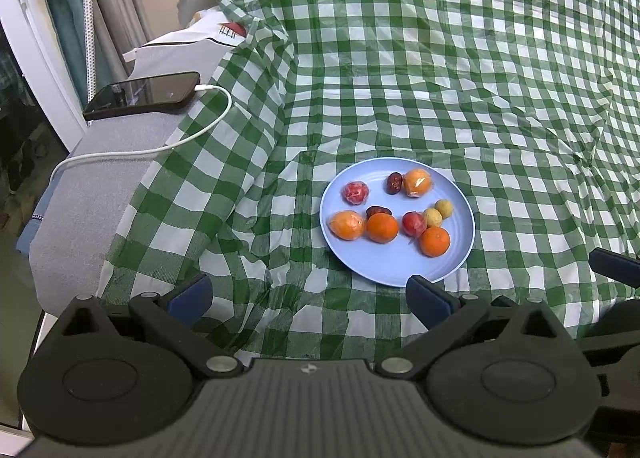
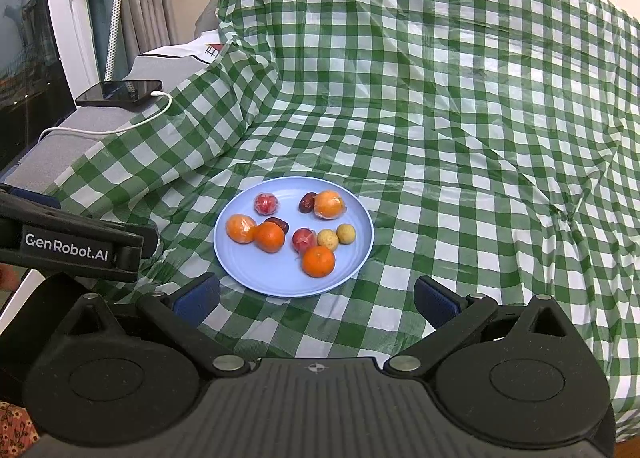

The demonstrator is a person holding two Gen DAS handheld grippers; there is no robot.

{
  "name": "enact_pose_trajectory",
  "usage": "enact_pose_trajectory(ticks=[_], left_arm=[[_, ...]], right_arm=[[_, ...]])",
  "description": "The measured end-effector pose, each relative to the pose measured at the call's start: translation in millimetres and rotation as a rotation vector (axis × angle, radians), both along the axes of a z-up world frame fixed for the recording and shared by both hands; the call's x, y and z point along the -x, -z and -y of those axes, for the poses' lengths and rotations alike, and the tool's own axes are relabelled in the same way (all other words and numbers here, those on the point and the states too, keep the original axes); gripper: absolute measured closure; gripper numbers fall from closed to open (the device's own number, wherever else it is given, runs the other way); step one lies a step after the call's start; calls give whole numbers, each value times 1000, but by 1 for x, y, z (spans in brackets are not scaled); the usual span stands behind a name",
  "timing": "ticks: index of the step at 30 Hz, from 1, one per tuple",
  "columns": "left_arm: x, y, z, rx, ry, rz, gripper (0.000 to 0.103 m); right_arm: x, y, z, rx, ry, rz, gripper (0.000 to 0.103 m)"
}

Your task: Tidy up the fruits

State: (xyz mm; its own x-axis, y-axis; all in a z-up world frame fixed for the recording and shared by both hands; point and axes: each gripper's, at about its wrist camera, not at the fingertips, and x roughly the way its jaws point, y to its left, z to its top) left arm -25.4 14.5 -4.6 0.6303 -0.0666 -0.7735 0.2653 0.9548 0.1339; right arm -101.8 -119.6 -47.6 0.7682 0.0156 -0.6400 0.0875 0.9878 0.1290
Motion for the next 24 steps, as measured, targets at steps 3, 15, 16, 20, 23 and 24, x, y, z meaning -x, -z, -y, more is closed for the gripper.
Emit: enact_pose_trajectory(ticks=[3, 15, 16, 20, 23, 24], left_arm=[[0, 0, 0, -6, -1, 5, 0], [1, 1, 1, -13, 5, 11, 0], [1, 1, 2, -13, 4, 10, 0], [1, 1, 1, -16, 5, 10, 0], [0, 1, 1, -19, 8, 11, 0], [0, 1, 0, -20, 9, 10, 0]], right_arm=[[0, 0, 0, 0, -1, 0, 1], [0, 3, -2, -2, -3, -7, 1], [0, 3, -3, -2, -3, -7, 1], [-1, 3, -3, -2, -1, -7, 1], [-1, 3, -3, -2, -1, -7, 1], [-1, 3, -4, -2, 0, -7, 1]])
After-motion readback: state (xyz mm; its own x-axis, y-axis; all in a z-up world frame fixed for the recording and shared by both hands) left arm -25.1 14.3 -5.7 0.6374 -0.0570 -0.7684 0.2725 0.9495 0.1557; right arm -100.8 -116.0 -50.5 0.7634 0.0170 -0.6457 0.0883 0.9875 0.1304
